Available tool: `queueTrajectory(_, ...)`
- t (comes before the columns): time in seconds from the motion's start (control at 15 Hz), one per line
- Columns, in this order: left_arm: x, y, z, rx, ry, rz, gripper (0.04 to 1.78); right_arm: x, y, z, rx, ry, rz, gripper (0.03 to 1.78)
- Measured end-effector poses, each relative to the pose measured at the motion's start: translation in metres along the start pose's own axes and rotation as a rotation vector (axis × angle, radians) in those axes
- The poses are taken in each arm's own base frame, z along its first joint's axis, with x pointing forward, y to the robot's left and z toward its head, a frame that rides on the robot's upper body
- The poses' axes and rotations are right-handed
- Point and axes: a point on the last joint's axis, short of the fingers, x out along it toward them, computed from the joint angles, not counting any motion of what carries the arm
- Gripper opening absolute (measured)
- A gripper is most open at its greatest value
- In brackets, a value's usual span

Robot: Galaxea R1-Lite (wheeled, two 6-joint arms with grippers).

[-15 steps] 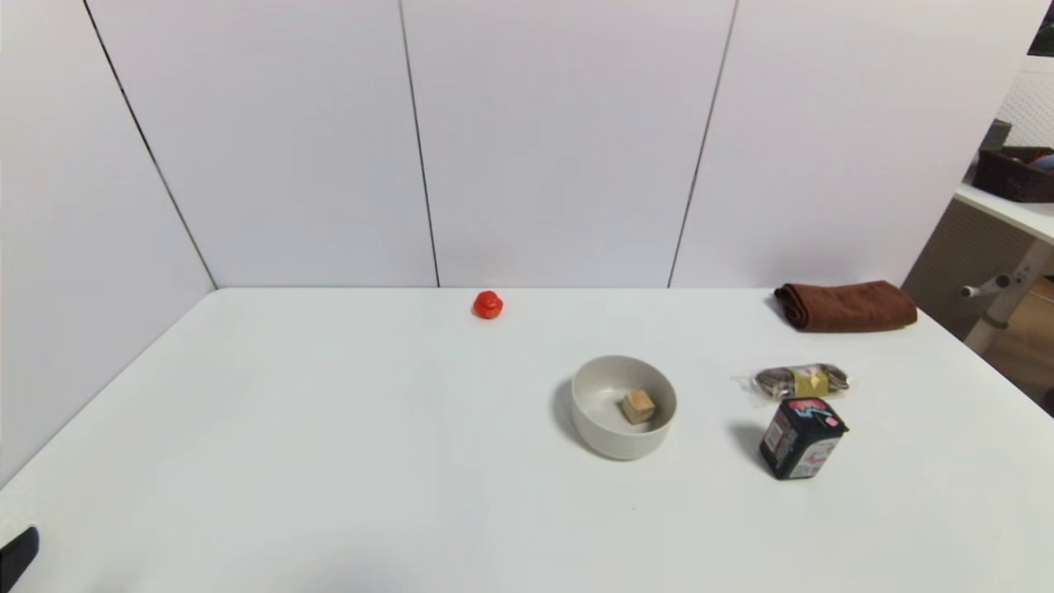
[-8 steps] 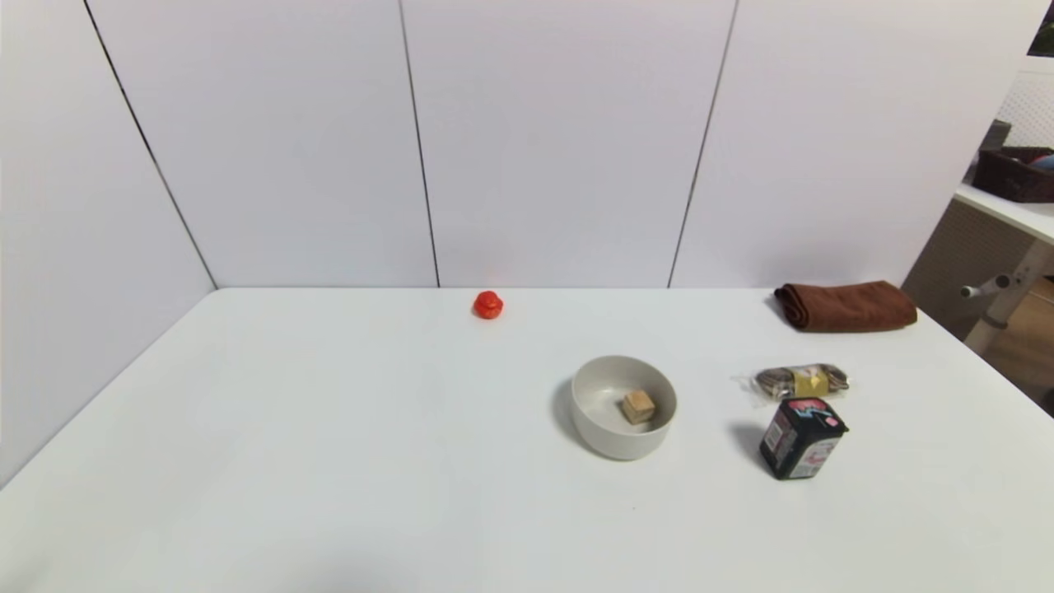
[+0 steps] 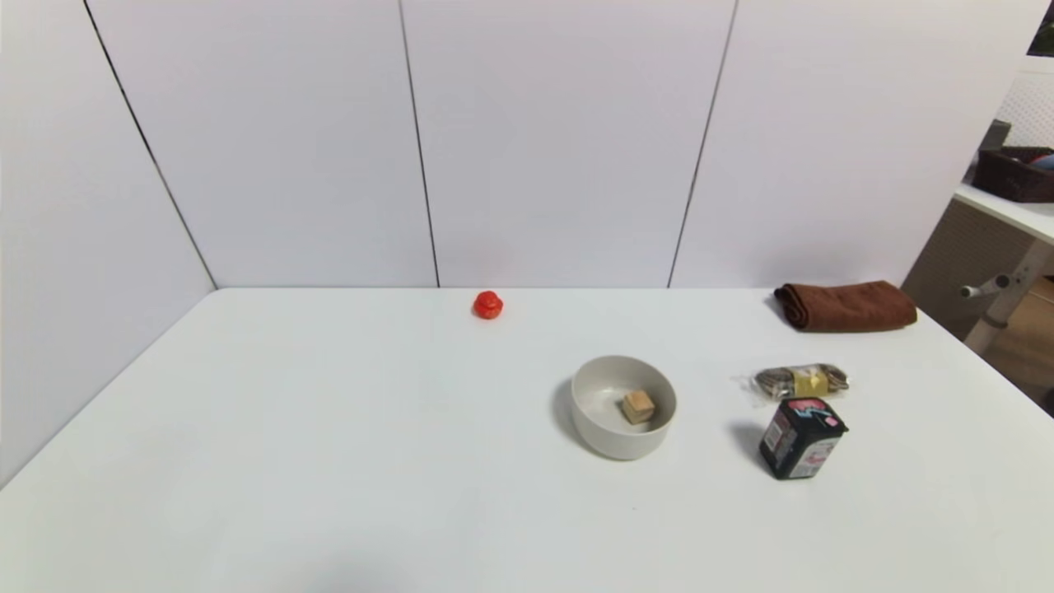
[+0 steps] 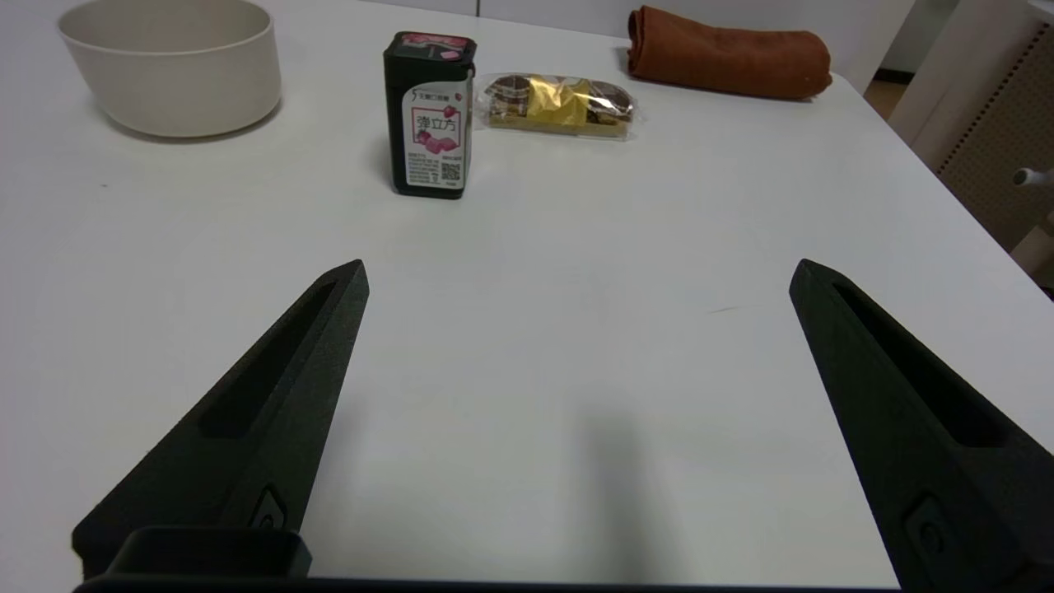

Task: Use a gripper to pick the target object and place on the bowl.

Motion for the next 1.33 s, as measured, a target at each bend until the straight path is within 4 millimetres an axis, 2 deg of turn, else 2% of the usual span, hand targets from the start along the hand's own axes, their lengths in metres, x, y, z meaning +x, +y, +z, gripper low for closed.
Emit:
queueTrajectory(0.6, -0.0005, 0.0002, -0.0034, -0.111, -0.006, 0.029, 1.69, 0.0, 0.0, 0.0, 0.0, 0.0, 0.0, 1.77)
queueTrajectory(1.33, -0.0005, 0.0002, -0.0035, -0.117, -0.006, 0.031, 1.69, 0.0, 0.0, 0.0005, -0.004, -0.005, 0.002, 1.77)
